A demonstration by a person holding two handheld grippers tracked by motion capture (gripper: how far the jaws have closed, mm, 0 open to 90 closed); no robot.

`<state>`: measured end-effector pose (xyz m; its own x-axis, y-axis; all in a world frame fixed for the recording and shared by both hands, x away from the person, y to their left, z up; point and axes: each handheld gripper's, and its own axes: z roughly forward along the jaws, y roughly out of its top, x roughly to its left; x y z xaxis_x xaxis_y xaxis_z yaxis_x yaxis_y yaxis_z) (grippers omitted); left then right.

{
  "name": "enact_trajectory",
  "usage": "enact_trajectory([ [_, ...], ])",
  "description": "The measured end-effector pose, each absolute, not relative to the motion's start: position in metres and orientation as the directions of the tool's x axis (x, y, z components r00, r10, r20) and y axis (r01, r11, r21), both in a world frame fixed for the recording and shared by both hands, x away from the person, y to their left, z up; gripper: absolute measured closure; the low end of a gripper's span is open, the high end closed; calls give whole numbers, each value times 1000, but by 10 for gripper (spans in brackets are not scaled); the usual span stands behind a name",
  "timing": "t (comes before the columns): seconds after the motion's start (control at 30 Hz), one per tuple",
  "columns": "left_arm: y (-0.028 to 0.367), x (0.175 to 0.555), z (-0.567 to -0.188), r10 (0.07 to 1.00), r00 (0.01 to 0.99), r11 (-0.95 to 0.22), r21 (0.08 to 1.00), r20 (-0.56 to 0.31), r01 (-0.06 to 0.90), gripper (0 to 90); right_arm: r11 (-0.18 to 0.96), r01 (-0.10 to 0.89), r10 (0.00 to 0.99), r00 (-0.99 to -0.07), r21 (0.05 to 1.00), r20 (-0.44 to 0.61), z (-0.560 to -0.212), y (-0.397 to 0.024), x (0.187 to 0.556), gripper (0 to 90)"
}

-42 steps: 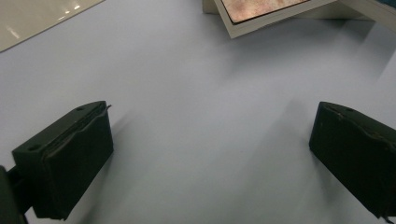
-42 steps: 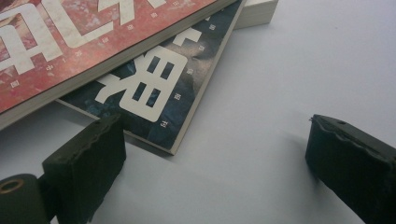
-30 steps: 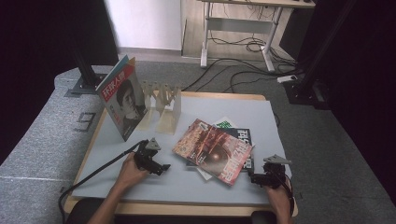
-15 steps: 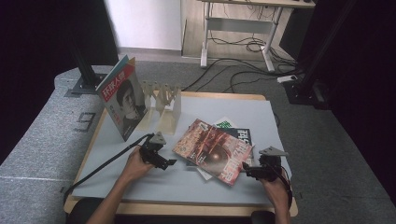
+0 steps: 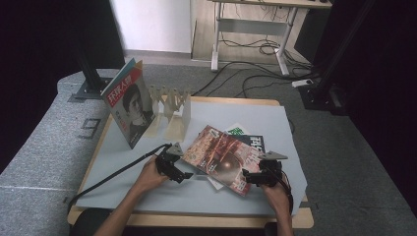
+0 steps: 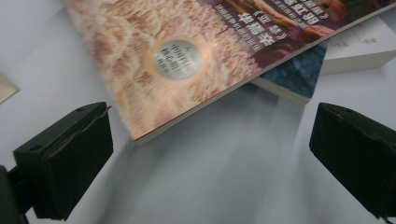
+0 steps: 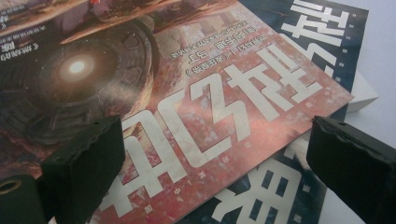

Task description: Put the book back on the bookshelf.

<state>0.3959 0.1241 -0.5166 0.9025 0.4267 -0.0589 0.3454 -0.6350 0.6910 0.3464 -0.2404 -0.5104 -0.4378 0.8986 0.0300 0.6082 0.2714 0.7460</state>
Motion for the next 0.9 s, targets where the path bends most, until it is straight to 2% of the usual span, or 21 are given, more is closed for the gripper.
enact_trajectory([
  [0.27, 119, 390, -515, 428, 903, -645, 689, -34, 331, 0, 246, 610, 888, -454, 753, 77, -513, -241, 346, 59],
  [0.43, 117, 385, -517, 407, 910, -642, 683, -80, 347, 0, 257, 609, 884, -462, 751, 72, -513, -241, 347, 48],
  [0.5, 116, 386, -515, 435, 899, -645, 682, -45, 346, 0, 258, 609, 882, -465, 750, 73, -513, -241, 348, 47],
  [0.6, 119, 393, -515, 473, 880, -636, 674, -44, 375, 0, 257, 608, 882, -465, 751, 74, -513, -241, 348, 46],
  [0.77, 118, 398, -521, 465, 882, -633, 669, -74, 390, 0, 252, 608, 883, -463, 753, 79, -514, -242, 348, 39],
  [0.9, 116, 397, -522, 467, 882, -642, 662, -61, 386, 0, 248, 606, 883, -463, 756, 81, -515, -242, 348, 39],
])
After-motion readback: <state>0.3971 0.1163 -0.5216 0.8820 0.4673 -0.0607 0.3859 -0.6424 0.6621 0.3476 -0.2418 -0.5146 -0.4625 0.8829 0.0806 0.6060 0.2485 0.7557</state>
